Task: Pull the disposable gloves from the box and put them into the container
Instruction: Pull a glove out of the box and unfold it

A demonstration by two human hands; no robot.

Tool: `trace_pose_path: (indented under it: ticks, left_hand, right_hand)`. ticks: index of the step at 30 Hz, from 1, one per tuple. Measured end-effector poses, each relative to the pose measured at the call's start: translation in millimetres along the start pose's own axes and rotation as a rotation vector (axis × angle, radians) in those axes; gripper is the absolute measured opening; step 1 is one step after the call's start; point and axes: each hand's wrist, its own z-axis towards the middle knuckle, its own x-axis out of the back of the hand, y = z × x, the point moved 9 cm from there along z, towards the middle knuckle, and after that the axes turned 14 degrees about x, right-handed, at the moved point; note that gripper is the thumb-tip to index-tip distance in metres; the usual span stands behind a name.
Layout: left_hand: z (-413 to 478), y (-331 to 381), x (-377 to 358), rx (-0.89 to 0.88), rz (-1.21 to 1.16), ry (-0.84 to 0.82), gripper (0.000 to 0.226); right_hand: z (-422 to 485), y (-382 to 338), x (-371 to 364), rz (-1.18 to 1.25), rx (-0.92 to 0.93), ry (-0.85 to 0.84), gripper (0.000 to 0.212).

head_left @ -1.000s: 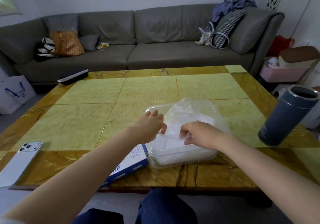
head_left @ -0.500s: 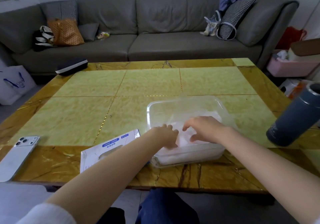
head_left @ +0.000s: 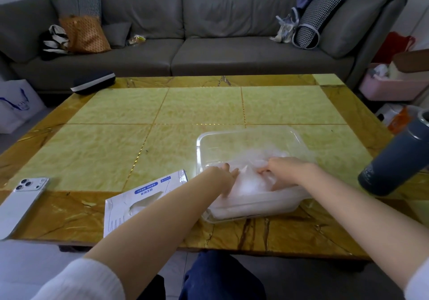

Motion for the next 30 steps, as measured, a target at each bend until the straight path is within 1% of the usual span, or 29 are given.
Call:
trace_pose_path:
  ticks: [2, 6, 8, 10, 12, 13, 15, 16, 19, 21, 22, 24, 26, 28, 30]
  left_hand:
    - [-3, -2, 7, -0.044, -0.033, 0.029, 0.075]
    - [-21, -10, 30, -0.131, -0.162, 0.114, 0.055]
    - [-38, -21, 48, -0.156, -0.239, 0.250, 0.049]
    - [-62, -42, 65, -0.157, -0.306, 0.482, 0.044]
    - [-82, -72, 66, -0.111, -0.423, 0.655, 0.041]
    - [-87, -89, 60, -0.069, -0.489, 0.692, 0.039]
    - [-92, -125, 33, 0.049, -0.576, 0.693, 0.034]
    - [-91, -141, 17, 0.113, -0.586, 0.658, 0.032]
    - [-84, -175, -42, 0.278, -0.557, 0.465, 0.036]
    - [-82, -186, -77, 0.328, -0.523, 0.343, 0.042]
    - [-83, -190, -90, 0.336, -0.532, 0.312, 0.042]
    - [-85, -194, -109, 0.336, -0.594, 0.294, 0.042]
    - [-88, -195, -121, 0.310, -0.653, 0.297, 0.051]
    - [-91, -192, -128, 0.281, -0.678, 0.312, 0.060]
    - [-91, -192, -131, 0.285, -0.692, 0.339, 0.063]
  right_hand:
    - [-7, -2, 10, 0.000, -0.020, 0.058, 0.043]
    - [-19, -16, 40, -0.021, -0.027, 0.210, 0.038]
    - [-23, -29, 55, -0.052, -0.035, 0.269, 0.032]
    - [-27, -52, 73, -0.080, -0.019, 0.384, 0.028]
    - [-32, -81, 90, -0.044, 0.048, 0.564, 0.026]
    - [-33, -98, 96, -0.011, 0.105, 0.650, 0.026]
    - [-32, -136, 101, 0.039, 0.246, 0.760, 0.025]
    - [-29, -154, 101, 0.054, 0.314, 0.788, 0.025]
    - [-9, -201, 90, 0.088, 0.456, 0.783, 0.024]
    - [15, -225, 74, 0.101, 0.492, 0.703, 0.025]
    - [29, -234, 65, 0.110, 0.492, 0.654, 0.027]
    - [55, -245, 48, 0.133, 0.454, 0.561, 0.028]
    - [76, -251, 36, 0.125, 0.396, 0.486, 0.025]
    - [93, -250, 27, 0.086, 0.333, 0.433, 0.020]
    - [104, -249, 23, 0.024, 0.282, 0.400, 0.018]
